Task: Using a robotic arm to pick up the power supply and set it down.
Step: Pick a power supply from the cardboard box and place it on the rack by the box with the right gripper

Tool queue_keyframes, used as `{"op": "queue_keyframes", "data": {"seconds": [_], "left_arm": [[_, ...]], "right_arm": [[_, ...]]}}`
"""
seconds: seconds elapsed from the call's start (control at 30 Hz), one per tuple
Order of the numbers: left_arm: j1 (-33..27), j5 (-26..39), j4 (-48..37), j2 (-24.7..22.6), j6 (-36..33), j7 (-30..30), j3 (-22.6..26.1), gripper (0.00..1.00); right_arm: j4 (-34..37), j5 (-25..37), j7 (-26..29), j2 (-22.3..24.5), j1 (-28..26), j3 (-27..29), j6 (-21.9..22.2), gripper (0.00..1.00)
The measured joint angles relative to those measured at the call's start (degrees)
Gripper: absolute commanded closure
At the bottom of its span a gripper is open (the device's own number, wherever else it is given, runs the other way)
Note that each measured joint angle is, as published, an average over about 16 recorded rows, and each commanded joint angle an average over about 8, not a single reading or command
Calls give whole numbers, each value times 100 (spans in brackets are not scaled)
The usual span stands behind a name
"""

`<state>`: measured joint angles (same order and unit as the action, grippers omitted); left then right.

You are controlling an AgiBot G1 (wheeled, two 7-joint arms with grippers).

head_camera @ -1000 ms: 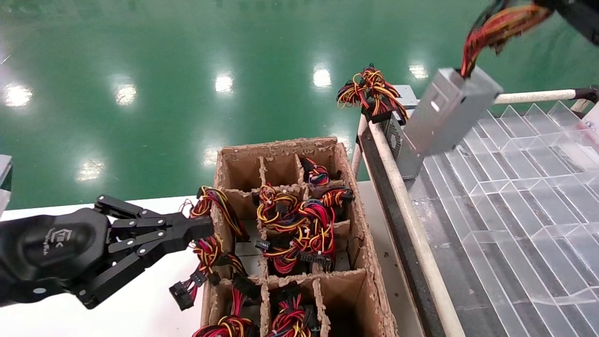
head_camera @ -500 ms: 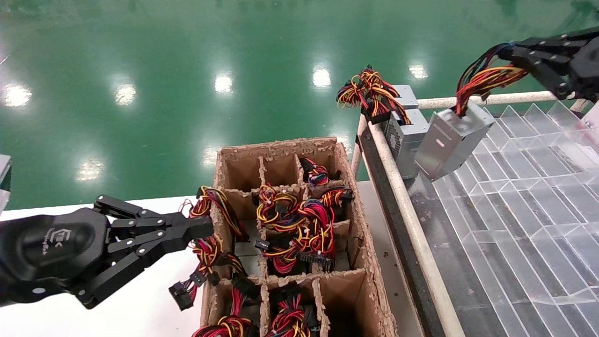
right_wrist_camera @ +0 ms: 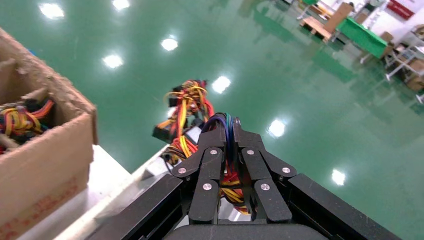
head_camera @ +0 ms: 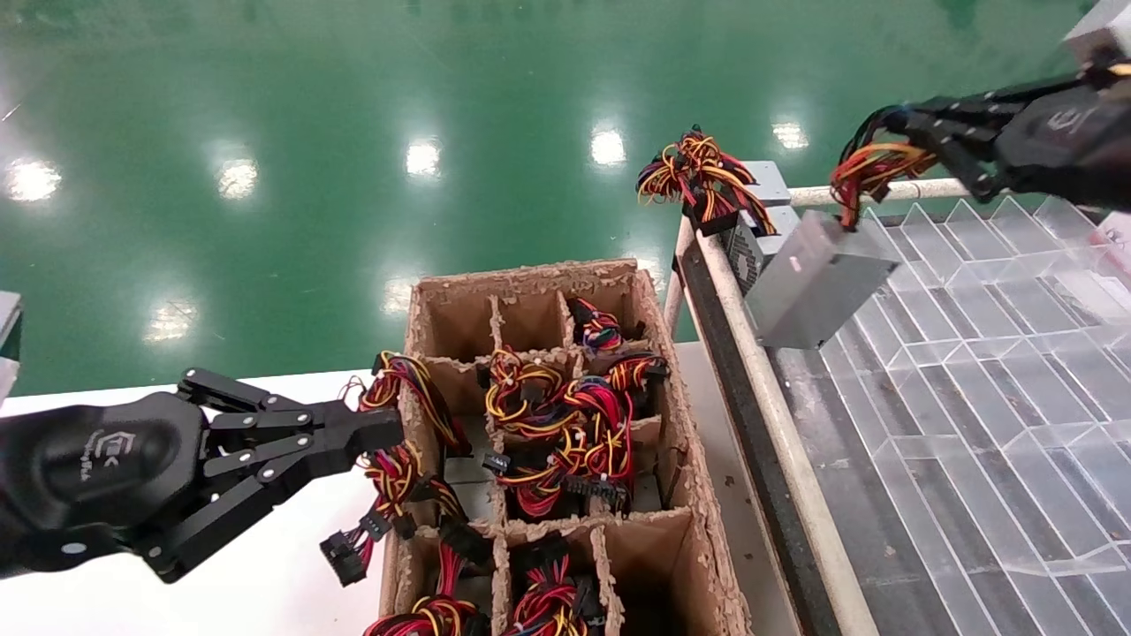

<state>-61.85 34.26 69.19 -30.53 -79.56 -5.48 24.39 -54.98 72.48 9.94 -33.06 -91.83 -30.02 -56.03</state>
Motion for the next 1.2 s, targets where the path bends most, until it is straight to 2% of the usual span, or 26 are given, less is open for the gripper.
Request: {"op": "queue_keyframes", "data": {"seconds": [0.5, 1.2], "left_arm": [[0, 0, 0, 0, 0, 0, 0, 100], [0, 0, 0, 0, 0, 0, 0, 100]], "right_arm": [[-2, 219, 144, 21, -103, -47, 178, 100], [-41, 100, 154, -70, 25, -48, 158, 100]]}}
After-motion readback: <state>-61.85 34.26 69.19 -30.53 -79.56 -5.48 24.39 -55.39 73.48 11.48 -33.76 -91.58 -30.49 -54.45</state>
